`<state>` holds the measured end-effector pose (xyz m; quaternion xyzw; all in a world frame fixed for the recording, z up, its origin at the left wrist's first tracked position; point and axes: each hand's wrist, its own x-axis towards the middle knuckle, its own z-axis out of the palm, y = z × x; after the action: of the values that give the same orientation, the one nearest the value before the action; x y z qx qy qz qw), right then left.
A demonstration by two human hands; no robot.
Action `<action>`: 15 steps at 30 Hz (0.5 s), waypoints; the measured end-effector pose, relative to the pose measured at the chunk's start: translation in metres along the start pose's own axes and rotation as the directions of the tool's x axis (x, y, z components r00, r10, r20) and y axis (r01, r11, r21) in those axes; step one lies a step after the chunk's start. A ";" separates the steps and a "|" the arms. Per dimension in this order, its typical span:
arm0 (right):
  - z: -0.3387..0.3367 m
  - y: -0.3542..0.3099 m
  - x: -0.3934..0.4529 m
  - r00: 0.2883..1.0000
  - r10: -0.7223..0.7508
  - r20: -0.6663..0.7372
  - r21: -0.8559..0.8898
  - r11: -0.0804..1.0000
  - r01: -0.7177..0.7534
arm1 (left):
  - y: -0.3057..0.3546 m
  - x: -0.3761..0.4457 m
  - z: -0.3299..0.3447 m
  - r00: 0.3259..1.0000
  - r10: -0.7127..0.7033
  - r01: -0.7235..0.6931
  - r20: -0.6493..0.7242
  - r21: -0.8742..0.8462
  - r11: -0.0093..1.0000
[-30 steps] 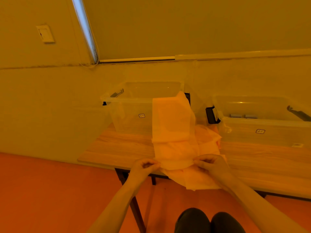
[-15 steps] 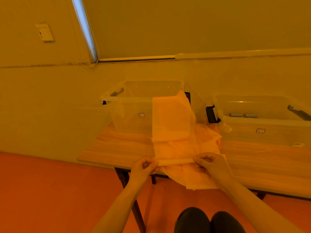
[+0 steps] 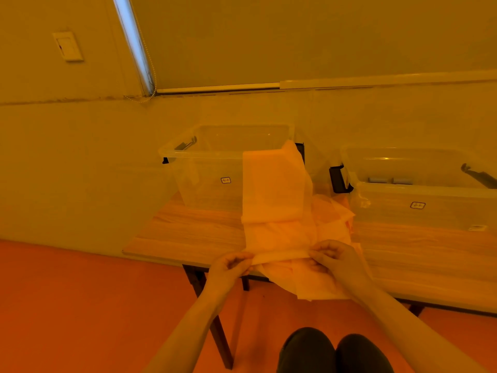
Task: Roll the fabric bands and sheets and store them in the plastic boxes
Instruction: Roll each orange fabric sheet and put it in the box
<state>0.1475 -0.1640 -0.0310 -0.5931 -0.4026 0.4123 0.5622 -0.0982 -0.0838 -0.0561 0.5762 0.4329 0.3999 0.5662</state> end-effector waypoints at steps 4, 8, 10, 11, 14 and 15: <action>0.000 0.000 0.000 1.000 0.005 -0.012 0.005 1.000 -0.005 | 0.002 -0.002 0.003 1.000 0.001 -0.001 -0.014 -0.034 0.999; 0.001 0.001 0.001 0.999 0.019 -0.048 0.008 1.000 -0.018 | 0.002 -0.003 0.004 0.999 0.018 -0.020 -0.046 -0.043 0.999; 0.002 0.002 0.002 0.998 0.021 -0.065 0.015 1.000 -0.020 | 0.001 -0.003 0.003 0.998 0.019 -0.020 -0.054 -0.031 0.999; 0.001 0.002 0.002 0.997 0.017 -0.075 0.006 1.000 -0.017 | 0.001 -0.002 0.002 0.998 0.018 -0.019 -0.055 -0.022 1.000; 0.002 0.003 0.003 0.996 0.008 -0.090 -0.028 1.000 -0.010 | 0.001 -0.001 0.000 0.998 0.014 -0.015 -0.058 -0.012 1.000; 0.002 0.003 0.003 0.996 0.008 -0.092 -0.028 1.000 -0.010 | 0.001 -0.001 -0.001 0.998 0.013 -0.014 -0.057 -0.008 1.000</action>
<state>0.1464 -0.1608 -0.0344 -0.6212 -0.3795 0.3815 0.5697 -0.0990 -0.0842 -0.0552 0.5651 0.4432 0.4217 0.5535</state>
